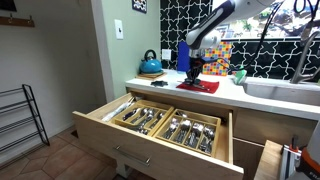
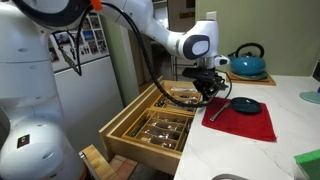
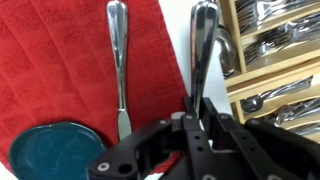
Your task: Put the knife inside the drawer
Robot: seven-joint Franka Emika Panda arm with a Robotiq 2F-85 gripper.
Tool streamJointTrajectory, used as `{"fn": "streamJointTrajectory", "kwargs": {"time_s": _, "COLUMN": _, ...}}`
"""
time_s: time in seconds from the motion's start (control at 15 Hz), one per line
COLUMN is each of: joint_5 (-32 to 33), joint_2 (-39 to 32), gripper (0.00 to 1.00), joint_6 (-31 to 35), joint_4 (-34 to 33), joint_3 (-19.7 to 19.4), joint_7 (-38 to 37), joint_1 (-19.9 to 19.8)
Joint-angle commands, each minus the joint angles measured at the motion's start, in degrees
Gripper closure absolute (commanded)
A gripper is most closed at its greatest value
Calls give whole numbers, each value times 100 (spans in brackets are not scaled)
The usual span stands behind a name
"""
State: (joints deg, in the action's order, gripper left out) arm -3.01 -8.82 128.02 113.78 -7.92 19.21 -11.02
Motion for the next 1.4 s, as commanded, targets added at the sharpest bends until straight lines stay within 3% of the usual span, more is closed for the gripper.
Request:
{"fn": "streamJointTrajectory", "kwargs": {"time_s": 0.0, "joint_5": 219, "joint_2": 880, "gripper": 97, "joint_6": -128, "joint_4": 910, "joint_3": 106, "joint_7": 49, "joint_1": 155}}
{"fn": "streamJointTrajectory", "kwargs": {"time_s": 0.53, "joint_5": 660, "joint_2": 2242, "gripper": 97, "joint_6": 3, "joint_4": 2528, "joint_3": 531, "joint_7": -145, "joint_1": 762}}
{"fn": "streamJointTrajectory", "kwargs": {"time_s": 0.8, "joint_5": 577, "joint_2": 2738, "gripper": 97, "joint_6": 216, "joint_4": 3157, "joint_3": 767, "joint_7": -167, "joint_1": 1126}}
{"fn": "streamJointTrajectory", "kwargs": {"time_s": 1.2, "joint_5": 228, "joint_2": 2911, "gripper": 97, "joint_6": 369, "joint_4": 3420, "joint_3": 1045, "joint_7": -446, "joint_1": 1686}}
{"fn": "streamJointTrajectory", "kwargs": {"time_s": 1.27, "joint_5": 377, "joint_2": 2759, "gripper": 87, "joint_6": 334, "joint_4": 3265, "joint_3": 961, "joint_7": -330, "joint_1": 1600}}
{"fn": "streamJointTrajectory", "kwargs": {"time_s": 1.33, "joint_5": 342, "joint_2": 2764, "gripper": 87, "joint_6": 334, "joint_4": 3273, "joint_3": 1003, "joint_7": -381, "joint_1": 1663}}
